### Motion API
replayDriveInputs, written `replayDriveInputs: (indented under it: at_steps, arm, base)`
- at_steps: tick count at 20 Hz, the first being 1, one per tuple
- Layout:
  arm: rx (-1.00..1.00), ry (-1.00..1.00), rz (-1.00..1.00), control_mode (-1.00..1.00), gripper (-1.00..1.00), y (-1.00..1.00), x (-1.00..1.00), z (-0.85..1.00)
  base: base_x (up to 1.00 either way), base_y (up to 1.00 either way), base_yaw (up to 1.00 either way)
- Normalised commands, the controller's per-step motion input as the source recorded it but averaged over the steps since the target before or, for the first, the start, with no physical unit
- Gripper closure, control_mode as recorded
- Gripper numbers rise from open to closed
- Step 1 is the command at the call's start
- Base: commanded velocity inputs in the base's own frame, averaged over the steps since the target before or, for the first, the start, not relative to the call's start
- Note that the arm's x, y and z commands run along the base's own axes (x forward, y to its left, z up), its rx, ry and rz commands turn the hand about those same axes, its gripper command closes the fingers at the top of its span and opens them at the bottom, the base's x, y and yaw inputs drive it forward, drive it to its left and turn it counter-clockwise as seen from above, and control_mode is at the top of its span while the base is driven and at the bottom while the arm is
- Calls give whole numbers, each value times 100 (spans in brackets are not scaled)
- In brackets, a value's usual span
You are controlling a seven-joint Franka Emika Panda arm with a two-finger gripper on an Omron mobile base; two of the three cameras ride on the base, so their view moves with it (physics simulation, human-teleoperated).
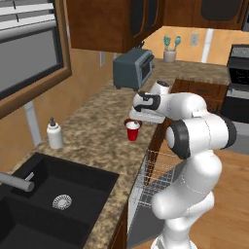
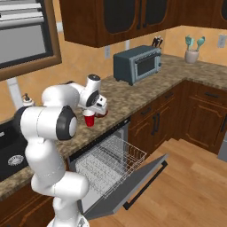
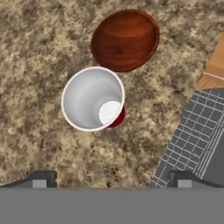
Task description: Pick up the cup and bowl from the counter, place them in the dishwasher, and close the dishwasher door.
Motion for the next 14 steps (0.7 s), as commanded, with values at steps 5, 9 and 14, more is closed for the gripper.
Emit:
replayDriveInputs:
  at_steps: [5,9,14]
  arm:
    - [0,7,0,-100,-100,0,48,-16]
    - [0,5,0,-100,-100,0,50,-24]
    - [0,9,0,-100,-100,0,35,-35]
  base:
    - [0,0,0]
    - [0,0,0]
    - [0,0,0]
